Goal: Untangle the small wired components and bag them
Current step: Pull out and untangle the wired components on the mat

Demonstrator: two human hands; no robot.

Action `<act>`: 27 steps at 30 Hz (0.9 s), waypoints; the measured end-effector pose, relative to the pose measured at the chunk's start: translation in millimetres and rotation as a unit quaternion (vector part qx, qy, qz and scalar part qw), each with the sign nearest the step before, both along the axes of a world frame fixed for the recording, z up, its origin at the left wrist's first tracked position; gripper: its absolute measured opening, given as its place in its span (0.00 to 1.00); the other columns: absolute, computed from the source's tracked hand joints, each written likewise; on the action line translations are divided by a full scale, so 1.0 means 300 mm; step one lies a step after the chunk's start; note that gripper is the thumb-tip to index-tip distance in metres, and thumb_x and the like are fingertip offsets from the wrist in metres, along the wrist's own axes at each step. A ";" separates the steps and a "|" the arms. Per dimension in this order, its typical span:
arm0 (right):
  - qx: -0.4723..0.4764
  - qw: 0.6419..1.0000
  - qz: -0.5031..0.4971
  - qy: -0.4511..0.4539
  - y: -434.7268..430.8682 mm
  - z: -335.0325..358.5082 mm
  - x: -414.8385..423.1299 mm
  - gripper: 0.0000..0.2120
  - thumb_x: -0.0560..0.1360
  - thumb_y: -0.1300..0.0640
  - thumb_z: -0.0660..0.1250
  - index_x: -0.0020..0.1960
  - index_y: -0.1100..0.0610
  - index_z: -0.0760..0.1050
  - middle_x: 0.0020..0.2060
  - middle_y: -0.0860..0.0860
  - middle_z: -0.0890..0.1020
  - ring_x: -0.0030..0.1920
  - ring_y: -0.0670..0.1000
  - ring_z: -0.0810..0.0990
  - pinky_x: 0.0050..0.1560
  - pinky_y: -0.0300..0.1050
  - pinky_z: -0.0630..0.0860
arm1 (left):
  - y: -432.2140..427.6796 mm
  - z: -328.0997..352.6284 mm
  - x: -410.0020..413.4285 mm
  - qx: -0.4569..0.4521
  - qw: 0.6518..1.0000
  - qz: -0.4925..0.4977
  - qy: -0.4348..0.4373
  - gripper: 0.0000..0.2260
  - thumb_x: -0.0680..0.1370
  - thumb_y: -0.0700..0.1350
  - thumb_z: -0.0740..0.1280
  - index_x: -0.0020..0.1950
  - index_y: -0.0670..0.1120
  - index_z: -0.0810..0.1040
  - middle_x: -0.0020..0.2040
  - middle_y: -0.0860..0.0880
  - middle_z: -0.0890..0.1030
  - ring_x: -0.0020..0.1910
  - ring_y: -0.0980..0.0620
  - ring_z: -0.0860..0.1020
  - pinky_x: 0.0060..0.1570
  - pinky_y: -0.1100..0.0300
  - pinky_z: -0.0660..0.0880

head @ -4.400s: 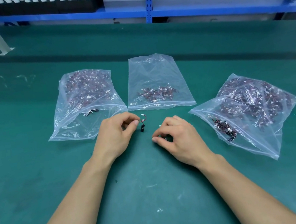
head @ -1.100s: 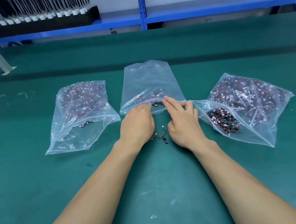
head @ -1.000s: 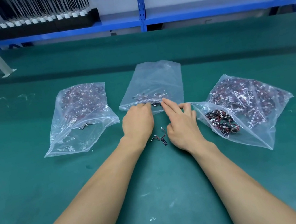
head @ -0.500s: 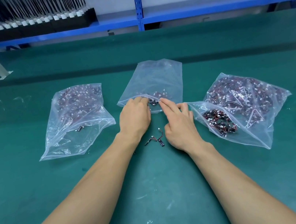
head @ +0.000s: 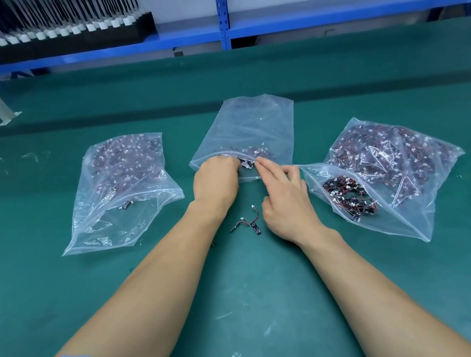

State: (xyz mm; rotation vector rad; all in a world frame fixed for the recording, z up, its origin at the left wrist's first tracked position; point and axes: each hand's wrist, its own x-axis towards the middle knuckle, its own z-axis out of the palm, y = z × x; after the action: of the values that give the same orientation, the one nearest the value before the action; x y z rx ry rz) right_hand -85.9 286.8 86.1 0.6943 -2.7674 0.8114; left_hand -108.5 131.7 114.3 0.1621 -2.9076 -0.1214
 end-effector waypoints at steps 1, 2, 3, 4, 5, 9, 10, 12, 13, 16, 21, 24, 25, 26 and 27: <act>0.000 1.000 0.000 -0.002 0.001 0.002 0.001 0.36 0.72 0.68 0.58 0.79 0.55 0.58 0.78 0.42 0.58 0.66 0.53 0.60 0.67 0.51 0.62 | -0.006 0.005 0.005 0.017 1.000 -0.002 0.005 0.11 0.76 0.36 0.63 0.50 0.47 0.82 0.47 0.45 0.82 0.48 0.40 0.79 0.37 0.53 0.70; 0.001 1.000 0.001 -0.004 0.001 0.003 0.001 0.36 0.73 0.67 0.58 0.79 0.55 0.58 0.78 0.41 0.58 0.66 0.53 0.60 0.67 0.51 0.62 | -0.013 0.008 0.011 0.031 0.999 -0.007 0.013 0.11 0.76 0.37 0.63 0.50 0.47 0.83 0.46 0.45 0.82 0.47 0.40 0.79 0.39 0.52 0.73; 0.001 1.000 0.001 -0.005 0.001 0.003 0.000 0.35 0.73 0.67 0.58 0.80 0.55 0.57 0.78 0.41 0.58 0.66 0.53 0.60 0.67 0.50 0.62 | -0.020 0.011 0.019 0.043 0.999 -0.016 0.025 0.10 0.76 0.38 0.64 0.49 0.48 0.84 0.45 0.45 0.83 0.47 0.40 0.79 0.41 0.51 0.75; 0.002 1.000 0.000 -0.005 0.002 0.003 0.000 0.35 0.74 0.66 0.59 0.80 0.55 0.57 0.79 0.42 0.57 0.66 0.53 0.60 0.67 0.50 0.62 | -0.027 0.014 0.027 0.057 0.997 -0.028 0.041 0.10 0.77 0.39 0.65 0.50 0.48 0.84 0.45 0.46 0.84 0.47 0.40 0.80 0.44 0.51 0.76; 0.003 1.000 0.000 -0.006 0.003 0.003 0.000 0.35 0.74 0.66 0.59 0.80 0.55 0.57 0.79 0.42 0.57 0.66 0.53 0.60 0.67 0.50 0.62 | -0.034 0.015 0.039 0.076 0.994 -0.041 0.061 0.09 0.77 0.40 0.66 0.51 0.48 0.85 0.46 0.46 0.85 0.48 0.41 0.81 0.47 0.51 0.77; 0.005 1.000 0.000 -0.015 0.004 0.002 0.000 0.34 0.75 0.64 0.60 0.80 0.55 0.57 0.79 0.42 0.57 0.66 0.53 0.59 0.69 0.51 0.61 | -0.049 0.028 0.110 0.218 0.966 -0.048 0.132 0.06 0.77 0.42 0.73 0.51 0.48 0.87 0.44 0.50 0.87 0.43 0.51 0.83 0.48 0.60 0.76; 0.007 1.000 0.000 -0.016 0.004 0.003 0.001 0.34 0.75 0.64 0.60 0.80 0.54 0.57 0.79 0.43 0.57 0.67 0.53 0.59 0.69 0.51 0.61 | -0.051 0.031 0.130 0.259 0.956 -0.040 0.134 0.05 0.76 0.42 0.74 0.50 0.49 0.88 0.42 0.52 0.87 0.40 0.54 0.82 0.47 0.62 0.76; 0.009 1.000 -0.002 -0.015 0.004 0.007 0.002 0.33 0.75 0.63 0.62 0.79 0.53 0.59 0.79 0.44 0.58 0.67 0.54 0.60 0.69 0.52 0.62 | -0.057 0.032 0.173 0.332 0.933 -0.036 0.132 0.05 0.75 0.42 0.75 0.48 0.51 0.88 0.38 0.57 0.85 0.35 0.61 0.80 0.42 0.68 0.75; 0.003 1.000 -0.002 -0.015 0.006 0.011 0.005 0.33 0.75 0.63 0.63 0.78 0.52 0.61 0.78 0.44 0.59 0.68 0.54 0.60 0.69 0.52 0.62 | -0.060 0.031 0.197 0.370 0.919 -0.037 0.127 0.06 0.75 0.42 0.75 0.47 0.53 0.87 0.37 0.59 0.85 0.35 0.62 0.79 0.40 0.70 0.73; -0.071 0.997 0.013 -0.016 0.019 0.028 0.016 0.31 0.72 0.63 0.66 0.75 0.52 0.69 0.75 0.47 0.67 0.68 0.53 0.62 0.72 0.52 0.62 | -0.064 0.024 0.264 0.476 0.871 -0.042 0.110 0.09 0.75 0.40 0.75 0.45 0.55 0.86 0.38 0.57 0.86 0.39 0.59 0.84 0.44 0.69 0.77; -0.156 0.985 0.071 0.017 0.023 0.053 0.049 0.19 0.72 0.58 0.69 0.62 0.53 0.80 0.58 0.46 0.80 0.60 0.52 0.71 0.65 0.52 0.69 | -0.061 0.006 0.308 0.547 0.828 -0.056 0.111 0.10 0.74 0.38 0.75 0.45 0.54 0.86 0.39 0.53 0.87 0.41 0.54 0.85 0.49 0.64 0.80; -0.198 0.974 0.109 0.017 0.014 0.059 0.065 0.09 0.75 0.53 0.72 0.54 0.52 0.83 0.46 0.42 0.83 0.51 0.48 0.75 0.58 0.45 0.72 | -0.061 -0.003 0.318 0.548 0.826 -0.070 0.114 0.10 0.74 0.37 0.75 0.45 0.54 0.86 0.40 0.53 0.87 0.42 0.54 0.85 0.49 0.63 0.80; -0.209 0.971 0.113 0.014 0.012 0.060 0.068 0.05 0.76 0.53 0.72 0.51 0.51 0.84 0.43 0.41 0.83 0.48 0.47 0.76 0.54 0.43 0.72 | -0.060 -0.005 0.322 0.545 0.827 -0.076 0.112 0.10 0.74 0.37 0.75 0.45 0.54 0.86 0.40 0.54 0.87 0.42 0.54 0.85 0.49 0.63 0.80; -0.216 0.970 0.113 0.007 0.012 0.059 0.068 0.03 0.77 0.54 0.72 0.48 0.51 0.84 0.40 0.40 0.83 0.46 0.46 0.76 0.52 0.40 0.72 | -0.060 -0.005 0.325 0.541 0.829 -0.082 0.112 0.11 0.74 0.38 0.75 0.45 0.55 0.86 0.40 0.54 0.87 0.42 0.53 0.85 0.49 0.63 0.80; -0.220 0.970 0.106 -0.001 0.013 0.059 0.067 0.03 0.77 0.56 0.72 0.46 0.51 0.84 0.38 0.39 0.82 0.44 0.46 0.76 0.50 0.39 0.71 | -0.060 -0.004 0.327 0.537 0.832 -0.085 0.114 0.11 0.74 0.38 0.75 0.44 0.55 0.86 0.40 0.54 0.87 0.42 0.53 0.85 0.49 0.63 0.80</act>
State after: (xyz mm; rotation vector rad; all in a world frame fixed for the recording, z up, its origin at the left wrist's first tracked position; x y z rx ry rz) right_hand -65.8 290.8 104.0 0.8985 -2.4040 1.4089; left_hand -10.4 113.6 113.1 0.0495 -2.2505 -1.6518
